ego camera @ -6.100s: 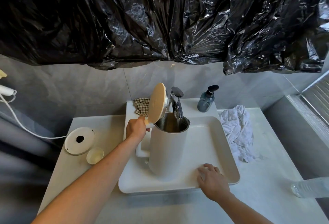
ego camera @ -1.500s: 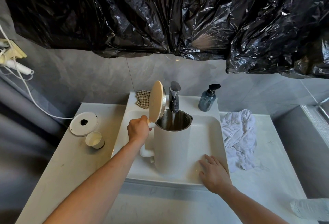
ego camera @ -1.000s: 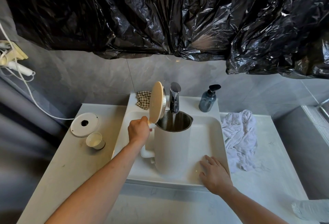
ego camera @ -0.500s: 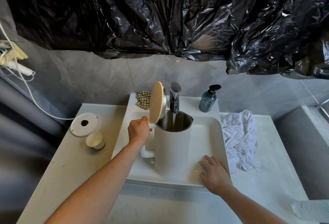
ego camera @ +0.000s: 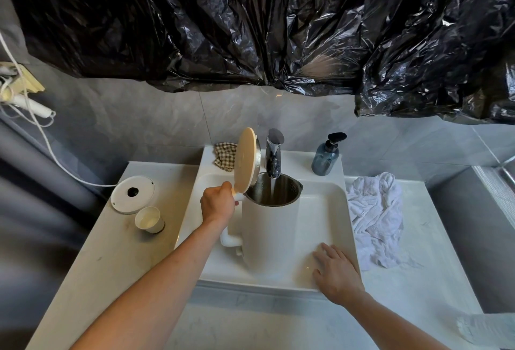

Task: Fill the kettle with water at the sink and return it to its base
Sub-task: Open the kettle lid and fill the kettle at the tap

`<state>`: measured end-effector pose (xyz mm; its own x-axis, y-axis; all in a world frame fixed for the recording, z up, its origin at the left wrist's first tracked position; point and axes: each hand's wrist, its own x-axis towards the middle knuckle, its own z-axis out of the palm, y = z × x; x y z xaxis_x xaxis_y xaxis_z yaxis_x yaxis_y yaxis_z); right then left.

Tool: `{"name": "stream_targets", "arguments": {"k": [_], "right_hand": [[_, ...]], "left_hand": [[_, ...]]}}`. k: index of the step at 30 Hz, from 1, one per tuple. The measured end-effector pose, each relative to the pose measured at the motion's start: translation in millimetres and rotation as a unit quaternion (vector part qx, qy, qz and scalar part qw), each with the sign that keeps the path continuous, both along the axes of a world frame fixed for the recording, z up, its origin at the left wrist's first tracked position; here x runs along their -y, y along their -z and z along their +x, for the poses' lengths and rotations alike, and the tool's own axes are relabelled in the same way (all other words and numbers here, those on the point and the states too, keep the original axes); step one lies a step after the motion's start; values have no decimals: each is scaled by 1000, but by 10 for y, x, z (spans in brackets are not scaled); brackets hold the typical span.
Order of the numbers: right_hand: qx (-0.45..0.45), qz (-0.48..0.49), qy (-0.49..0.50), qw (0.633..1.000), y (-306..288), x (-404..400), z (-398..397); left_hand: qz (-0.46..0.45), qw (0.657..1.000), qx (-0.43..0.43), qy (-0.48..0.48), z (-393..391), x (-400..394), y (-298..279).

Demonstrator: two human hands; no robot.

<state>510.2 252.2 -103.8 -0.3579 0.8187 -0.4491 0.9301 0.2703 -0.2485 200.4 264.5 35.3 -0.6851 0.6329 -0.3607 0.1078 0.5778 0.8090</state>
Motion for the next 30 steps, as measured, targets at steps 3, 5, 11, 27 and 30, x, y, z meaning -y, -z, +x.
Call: {"name": "stream_targets", "arguments": {"k": [3, 5, 11, 27, 30], "right_hand": [[0, 1, 0, 1000, -4, 1, -2], [-3, 2, 5, 1000, 4, 2, 3], [-1, 11, -1, 1000, 38, -4, 6], [-2, 25, -4, 1000, 79, -13, 14], [-3, 20, -6, 1000, 56, -6, 8]], "left_hand": [[0, 1000, 2, 0, 2, 3, -1], [0, 1000, 1, 4, 9, 13, 1], [8, 1000, 9, -5, 3, 9, -3], [13, 1000, 6, -3, 4, 5, 14], [15, 1000, 6, 0, 9, 10, 16]]}}
